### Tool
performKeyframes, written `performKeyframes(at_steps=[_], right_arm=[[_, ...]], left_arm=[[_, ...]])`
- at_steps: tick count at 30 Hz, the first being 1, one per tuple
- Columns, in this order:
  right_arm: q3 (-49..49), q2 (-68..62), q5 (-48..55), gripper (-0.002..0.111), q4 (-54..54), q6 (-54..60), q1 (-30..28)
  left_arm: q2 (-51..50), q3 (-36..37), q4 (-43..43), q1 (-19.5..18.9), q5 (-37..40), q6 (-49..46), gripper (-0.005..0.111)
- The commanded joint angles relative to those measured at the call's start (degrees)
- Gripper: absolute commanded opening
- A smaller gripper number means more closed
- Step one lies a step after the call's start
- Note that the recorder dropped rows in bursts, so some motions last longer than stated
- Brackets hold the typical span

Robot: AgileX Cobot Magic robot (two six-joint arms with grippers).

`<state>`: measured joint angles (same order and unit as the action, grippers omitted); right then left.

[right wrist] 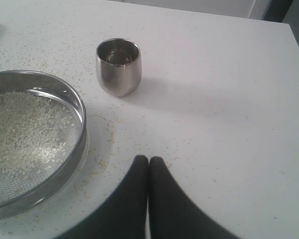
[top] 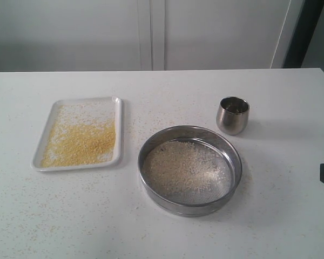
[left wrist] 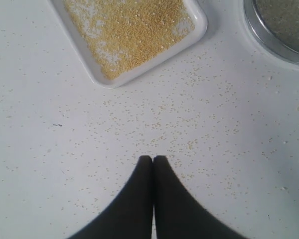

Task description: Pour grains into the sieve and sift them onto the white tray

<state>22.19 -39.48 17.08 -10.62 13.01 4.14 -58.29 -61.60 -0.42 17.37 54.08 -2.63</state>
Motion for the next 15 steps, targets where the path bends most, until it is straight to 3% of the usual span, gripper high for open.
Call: performKeyframes(at_steps=[1, 7, 15], right_arm=[[0.3, 0.0, -0.5, 0.000, 0.0, 0.3, -0.2], [0.3, 0.0, -0.5, 0.000, 0.0, 0.3, -0.2], [0.3, 0.0, -0.5, 0.000, 0.0, 0.3, -0.2]], left_arm=[[0.5, 0.5, -0.2, 0.0, 1.5, -0.1, 0.000], [0.7, 0.5, -0.6, 0.0, 0.1, -0.1, 0.000], [7.8, 7.5, 1.0, 0.0, -15.4, -0.6, 0.000]])
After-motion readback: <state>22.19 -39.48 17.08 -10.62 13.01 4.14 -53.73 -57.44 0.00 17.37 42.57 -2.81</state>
